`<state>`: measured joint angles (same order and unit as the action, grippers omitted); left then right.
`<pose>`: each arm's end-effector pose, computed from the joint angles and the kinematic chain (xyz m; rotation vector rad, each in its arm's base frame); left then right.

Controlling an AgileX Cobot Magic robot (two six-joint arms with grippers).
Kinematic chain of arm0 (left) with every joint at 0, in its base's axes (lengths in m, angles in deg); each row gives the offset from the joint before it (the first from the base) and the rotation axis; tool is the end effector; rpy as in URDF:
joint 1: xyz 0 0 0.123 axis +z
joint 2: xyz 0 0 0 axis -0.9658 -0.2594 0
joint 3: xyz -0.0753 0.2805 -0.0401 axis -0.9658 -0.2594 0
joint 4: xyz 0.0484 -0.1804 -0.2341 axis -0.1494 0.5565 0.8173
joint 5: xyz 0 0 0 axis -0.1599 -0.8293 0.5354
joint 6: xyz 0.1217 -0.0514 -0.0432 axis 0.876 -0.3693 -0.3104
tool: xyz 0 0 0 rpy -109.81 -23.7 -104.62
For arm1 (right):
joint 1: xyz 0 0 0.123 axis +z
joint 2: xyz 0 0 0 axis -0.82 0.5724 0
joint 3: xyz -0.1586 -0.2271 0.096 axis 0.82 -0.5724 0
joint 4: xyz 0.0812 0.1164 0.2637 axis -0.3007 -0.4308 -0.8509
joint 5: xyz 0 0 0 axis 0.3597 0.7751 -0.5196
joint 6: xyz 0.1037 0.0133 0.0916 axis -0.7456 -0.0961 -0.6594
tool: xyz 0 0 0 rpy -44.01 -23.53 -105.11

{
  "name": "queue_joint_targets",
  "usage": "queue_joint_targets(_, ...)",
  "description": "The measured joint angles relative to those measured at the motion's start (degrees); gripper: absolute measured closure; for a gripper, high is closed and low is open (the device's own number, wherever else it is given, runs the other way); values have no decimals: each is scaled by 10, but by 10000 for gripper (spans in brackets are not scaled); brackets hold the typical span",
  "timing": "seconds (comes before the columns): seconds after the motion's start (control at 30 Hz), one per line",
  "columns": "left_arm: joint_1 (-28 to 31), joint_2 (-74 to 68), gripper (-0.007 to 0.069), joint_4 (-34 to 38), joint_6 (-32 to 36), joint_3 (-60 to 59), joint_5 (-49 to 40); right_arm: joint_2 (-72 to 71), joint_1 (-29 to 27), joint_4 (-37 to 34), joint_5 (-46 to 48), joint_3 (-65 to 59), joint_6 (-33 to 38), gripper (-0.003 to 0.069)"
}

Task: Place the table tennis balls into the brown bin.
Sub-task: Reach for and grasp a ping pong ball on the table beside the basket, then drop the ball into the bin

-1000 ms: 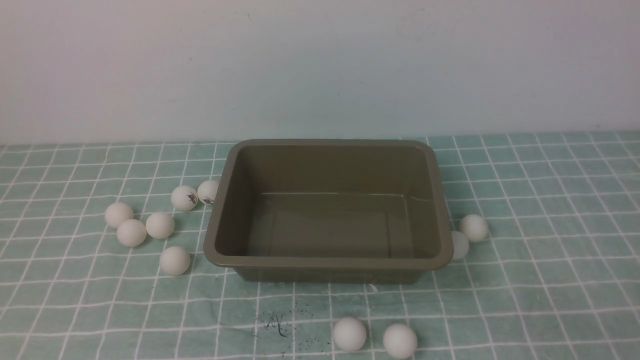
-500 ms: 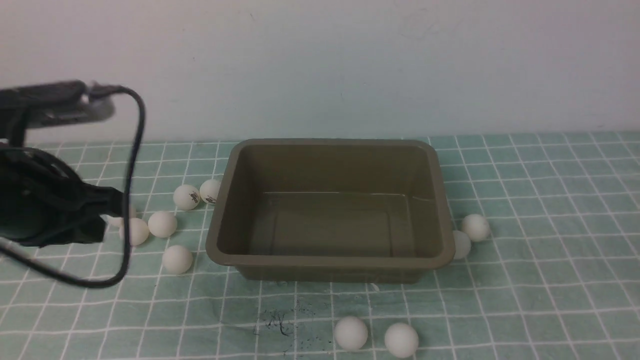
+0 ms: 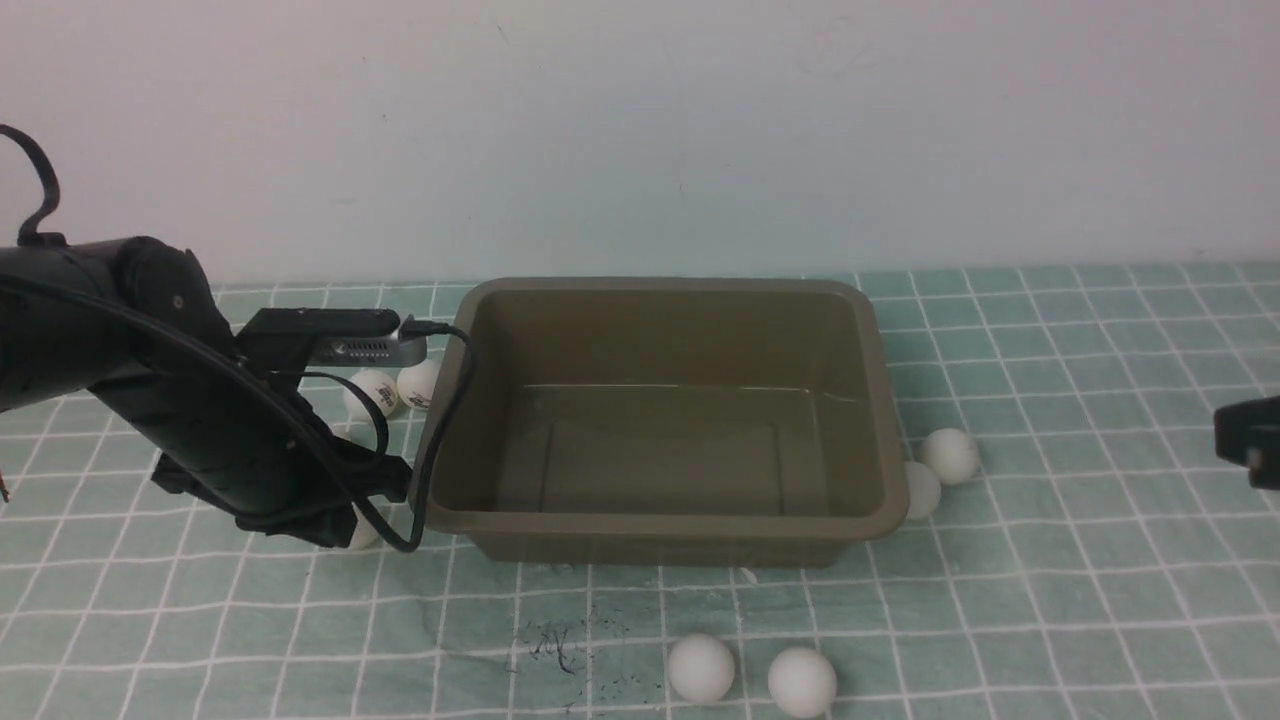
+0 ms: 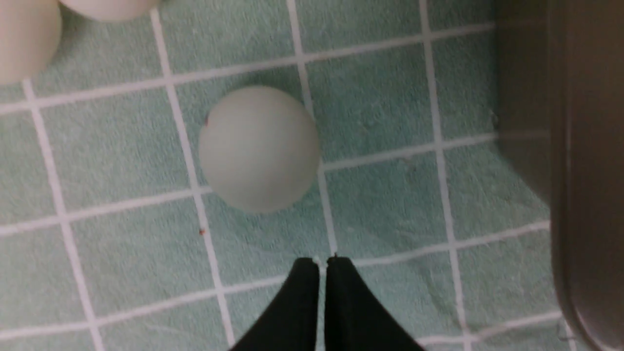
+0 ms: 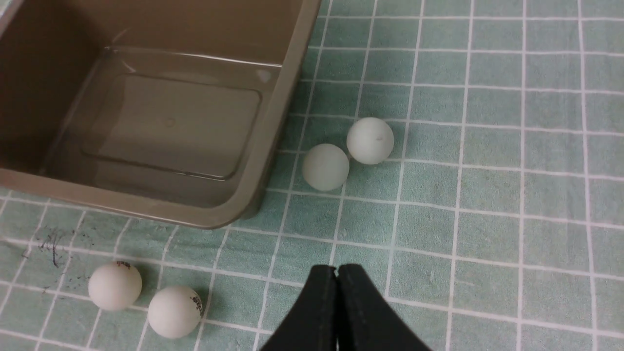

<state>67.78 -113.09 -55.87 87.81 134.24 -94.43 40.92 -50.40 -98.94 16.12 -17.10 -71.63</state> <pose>0.3691 -0.0662 0.1229 0.1476 2.8552 -0.2354 0.2381 0.0519 0.2946 -0.1078 2.4193 0.3570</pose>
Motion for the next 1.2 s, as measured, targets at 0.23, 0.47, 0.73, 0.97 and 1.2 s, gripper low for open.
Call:
queue_joint_targets(0.23,0,-2,354,2,33,1,80,12,0,1,0,2,-16,673)
queue_joint_targets(0.47,0,-55,141,-3,4,1,126,67,0,-5,31,3,21,673)
queue_joint_targets(0.73,1,-78,277,-8,-15,6,100,142,0,-14,7,10,48,658)
queue_joint_targets(0.97,33,40,272,-35,-33,35,-8,295,-2,-9,-20,101,30,519)
queue_joint_targets(1.2,-7,97,272,67,56,80,-11,464,-2,-10,-28,219,30,282)
